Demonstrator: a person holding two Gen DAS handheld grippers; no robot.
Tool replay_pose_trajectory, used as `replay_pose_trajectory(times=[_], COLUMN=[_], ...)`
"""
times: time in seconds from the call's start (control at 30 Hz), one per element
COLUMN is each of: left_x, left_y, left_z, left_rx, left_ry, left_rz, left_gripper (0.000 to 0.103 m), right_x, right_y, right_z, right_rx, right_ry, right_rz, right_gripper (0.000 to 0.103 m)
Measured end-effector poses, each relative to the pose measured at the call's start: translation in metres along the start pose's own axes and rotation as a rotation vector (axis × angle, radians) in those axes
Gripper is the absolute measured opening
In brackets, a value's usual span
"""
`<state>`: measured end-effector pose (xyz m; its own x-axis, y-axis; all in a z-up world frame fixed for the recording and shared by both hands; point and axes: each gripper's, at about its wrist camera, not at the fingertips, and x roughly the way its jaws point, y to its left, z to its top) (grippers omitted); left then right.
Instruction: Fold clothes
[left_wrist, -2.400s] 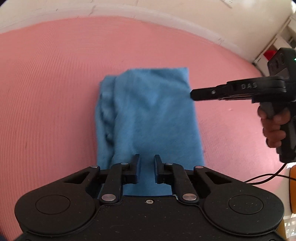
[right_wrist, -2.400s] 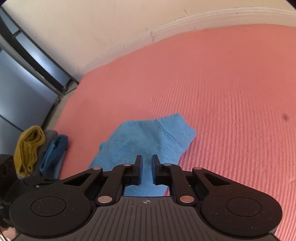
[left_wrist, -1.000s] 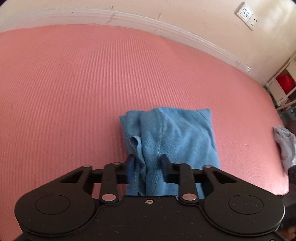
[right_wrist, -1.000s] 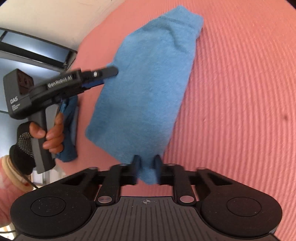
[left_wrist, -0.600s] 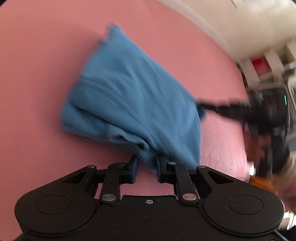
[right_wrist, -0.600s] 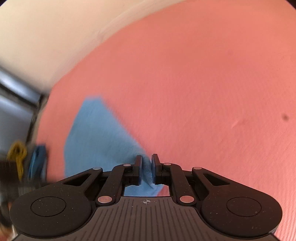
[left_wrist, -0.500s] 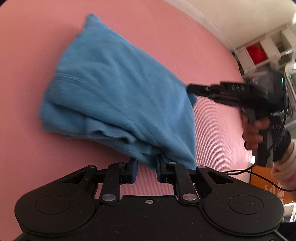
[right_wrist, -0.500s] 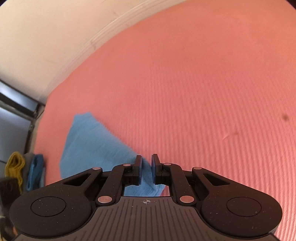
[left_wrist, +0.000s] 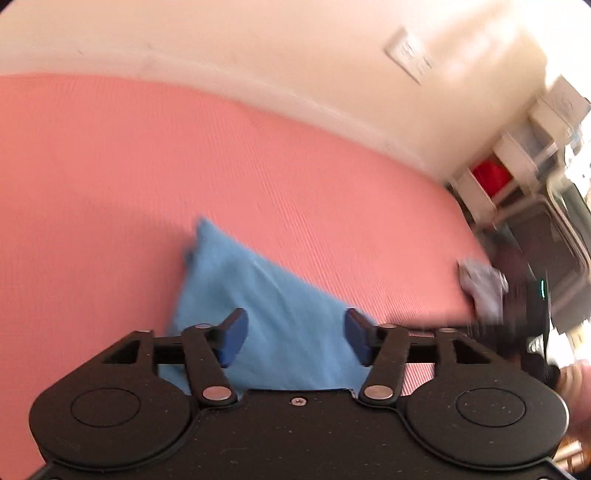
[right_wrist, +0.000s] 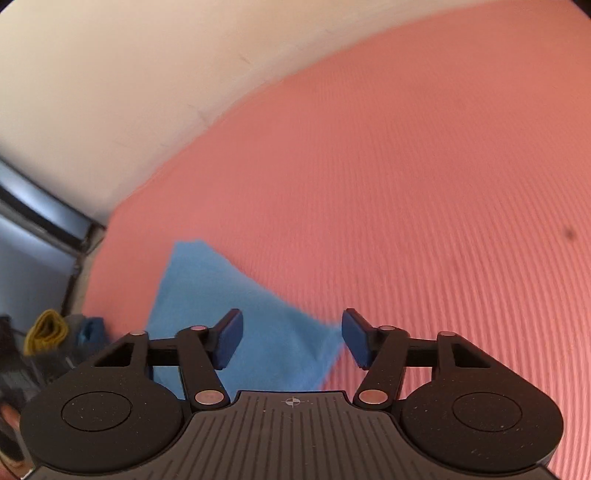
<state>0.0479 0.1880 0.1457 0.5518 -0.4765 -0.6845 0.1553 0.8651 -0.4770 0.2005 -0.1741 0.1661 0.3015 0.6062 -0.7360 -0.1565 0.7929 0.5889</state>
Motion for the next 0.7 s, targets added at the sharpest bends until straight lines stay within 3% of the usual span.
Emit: replay_pose_trajectory(times=[0.13,0.27,0.37,0.5,0.57,0.7], left_x=[0.012,0.032,0.045,0.058,0.062,0.068], left_y=[0.022,0.046,0.051,0.053,0.051,0.048], left_z=[0.006,-0.001,-0.005,-0.008,-0.010,-0.018], left_rx=[-0.013,-0.119,-0.117,-0.134,-0.136,-0.143], left_ry=[-0.025,0.012,0.044,0.081,0.107,0.152], left_rz=[0.137,0.150,0.150,0.119,0.098,0.057], left_gripper=[0.070,0.071,0.071,0.065,0.056,0.026], right_x=[0.015,0.030,0.037,0.035,0.033,0.033], right_y=[0.002,0.013,0.019,0.018,0.017,0.016], right_z=[-0.026,-0.039,-0.045,-0.044,-0.042,-0.039], right_rx=[0.021,0.010,-0.008,0.004,0.016,0.017], right_ry=[0.099,0.154,0.182,0.182,0.181,0.171], right_rz=[0.017,0.026,0.019,0.020,0.035,0.033], right_gripper=[0.057,0.057,0.055,0.028,0.021,0.016])
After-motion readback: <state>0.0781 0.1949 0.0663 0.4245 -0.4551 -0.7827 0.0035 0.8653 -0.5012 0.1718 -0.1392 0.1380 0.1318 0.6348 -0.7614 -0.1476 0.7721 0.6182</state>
